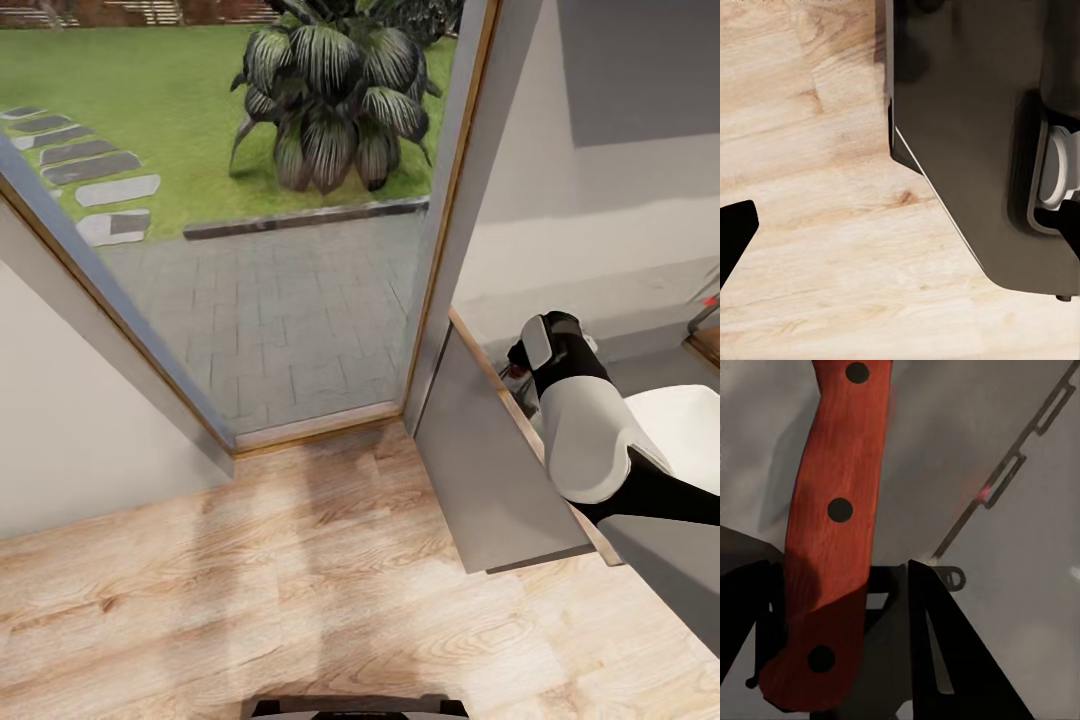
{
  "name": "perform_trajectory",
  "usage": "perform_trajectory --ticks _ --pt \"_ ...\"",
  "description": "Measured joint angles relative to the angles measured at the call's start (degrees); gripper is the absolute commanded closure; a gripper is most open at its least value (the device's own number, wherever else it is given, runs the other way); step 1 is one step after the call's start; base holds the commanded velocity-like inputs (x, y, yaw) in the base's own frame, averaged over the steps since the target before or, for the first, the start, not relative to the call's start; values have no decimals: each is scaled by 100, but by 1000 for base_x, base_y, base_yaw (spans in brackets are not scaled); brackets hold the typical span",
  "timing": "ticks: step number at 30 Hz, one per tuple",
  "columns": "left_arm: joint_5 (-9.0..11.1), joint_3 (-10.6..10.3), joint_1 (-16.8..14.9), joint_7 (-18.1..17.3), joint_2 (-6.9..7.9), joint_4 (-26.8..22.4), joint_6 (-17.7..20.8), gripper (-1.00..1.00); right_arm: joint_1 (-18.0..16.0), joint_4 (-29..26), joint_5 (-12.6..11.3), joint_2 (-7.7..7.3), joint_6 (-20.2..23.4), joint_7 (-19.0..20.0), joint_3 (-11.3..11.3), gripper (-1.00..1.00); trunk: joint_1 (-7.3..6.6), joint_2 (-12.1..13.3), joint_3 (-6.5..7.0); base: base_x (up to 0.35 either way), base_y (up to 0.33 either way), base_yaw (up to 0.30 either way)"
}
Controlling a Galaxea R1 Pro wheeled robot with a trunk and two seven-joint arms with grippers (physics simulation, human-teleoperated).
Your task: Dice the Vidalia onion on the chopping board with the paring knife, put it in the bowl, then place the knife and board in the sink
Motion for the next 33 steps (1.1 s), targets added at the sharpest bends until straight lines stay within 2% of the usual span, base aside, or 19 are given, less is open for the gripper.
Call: perform_trajectory --ticks 12,33 --pt "0 0 0 0 0 -1 0 -100 16 -11 12 4 -9 -11 7 100 0 0 7 0 0 0" --pt "-1 1 1 0 0 7 9 -100 75 -25 63 59 63 -6 6 100 2 4 186 0 0 0"
